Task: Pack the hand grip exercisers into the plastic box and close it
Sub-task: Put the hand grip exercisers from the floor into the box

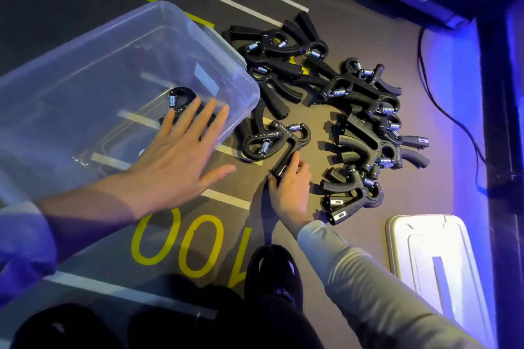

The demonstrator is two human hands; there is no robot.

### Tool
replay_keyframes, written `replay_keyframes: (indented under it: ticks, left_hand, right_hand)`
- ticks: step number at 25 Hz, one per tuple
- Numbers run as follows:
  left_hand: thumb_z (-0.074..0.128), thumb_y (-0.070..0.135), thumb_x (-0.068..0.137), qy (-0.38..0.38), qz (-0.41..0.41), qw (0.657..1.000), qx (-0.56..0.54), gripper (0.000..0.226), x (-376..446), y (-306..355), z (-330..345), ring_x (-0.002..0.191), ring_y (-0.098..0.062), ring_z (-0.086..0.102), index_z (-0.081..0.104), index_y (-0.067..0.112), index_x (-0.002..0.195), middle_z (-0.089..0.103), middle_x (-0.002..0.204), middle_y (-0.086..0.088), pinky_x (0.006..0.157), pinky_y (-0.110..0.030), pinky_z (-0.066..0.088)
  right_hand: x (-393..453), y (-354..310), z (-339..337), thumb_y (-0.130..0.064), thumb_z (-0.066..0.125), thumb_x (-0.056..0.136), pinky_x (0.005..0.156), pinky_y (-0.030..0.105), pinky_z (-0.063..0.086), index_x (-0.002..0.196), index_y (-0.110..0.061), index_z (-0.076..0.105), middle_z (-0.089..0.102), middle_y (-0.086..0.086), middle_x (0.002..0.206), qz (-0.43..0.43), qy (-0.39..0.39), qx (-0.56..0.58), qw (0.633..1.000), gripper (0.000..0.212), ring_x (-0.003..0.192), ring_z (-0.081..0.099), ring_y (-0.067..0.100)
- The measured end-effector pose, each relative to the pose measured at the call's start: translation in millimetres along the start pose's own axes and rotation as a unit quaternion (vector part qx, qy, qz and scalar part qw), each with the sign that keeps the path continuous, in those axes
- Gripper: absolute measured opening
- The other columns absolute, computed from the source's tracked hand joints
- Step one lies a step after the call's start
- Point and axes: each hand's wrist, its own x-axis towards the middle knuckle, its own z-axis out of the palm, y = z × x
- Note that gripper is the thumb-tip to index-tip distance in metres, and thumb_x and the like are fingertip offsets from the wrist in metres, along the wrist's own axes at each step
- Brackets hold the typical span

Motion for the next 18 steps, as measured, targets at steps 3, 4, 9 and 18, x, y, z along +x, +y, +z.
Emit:
replay_keyframes:
  ticks: [3,4,9,18]
  left_hand:
    - [0.008,0.069,0.081,-0.004,-0.003,1.000,-0.005,0.088,-1,0,-1,0.143,-0.031,0.006,0.003,0.012,0.147,0.011,0.155,-0.011,0.110,-0.052,0.015]
    - [0.007,0.070,0.080,-0.007,-0.004,1.000,-0.006,0.088,-2,0,0,0.143,-0.030,0.005,0.001,0.012,0.147,0.009,0.156,-0.011,0.111,-0.052,0.014]
    - [0.004,0.070,0.080,-0.006,-0.006,1.000,-0.006,0.087,-6,-1,0,0.143,-0.030,0.004,-0.004,0.015,0.147,0.009,0.156,-0.011,0.111,-0.048,0.012]
    - [0.008,0.069,0.081,0.006,-0.010,1.000,0.004,0.087,-7,-1,0,0.143,-0.031,0.006,-0.001,0.014,0.147,0.009,0.155,-0.013,0.110,-0.050,0.010]
  right_hand:
    - [5,-8,-1,-0.032,0.065,0.085,0.099,0.044,0.041,0.147,-0.008,0.015,0.039,0.015,0.126,0.054,0.002,0.067,0.996,0.083,0.115,0.044,0.034]
    - [9,-11,-3,-0.035,0.066,0.084,0.098,0.044,0.041,0.145,-0.006,0.017,0.040,0.015,0.127,0.074,0.006,0.075,0.994,0.084,0.115,0.045,0.034]
    - [28,-20,-13,-0.026,0.064,0.086,0.092,0.040,0.042,0.123,-0.003,0.034,0.044,0.015,0.125,0.180,-0.011,0.103,0.978,0.054,0.113,0.051,0.038]
    - [27,-15,-36,-0.013,0.048,0.094,0.080,0.033,0.036,0.119,0.003,0.037,0.036,0.018,0.125,0.165,0.044,0.145,0.975,0.032,0.103,0.051,0.037]
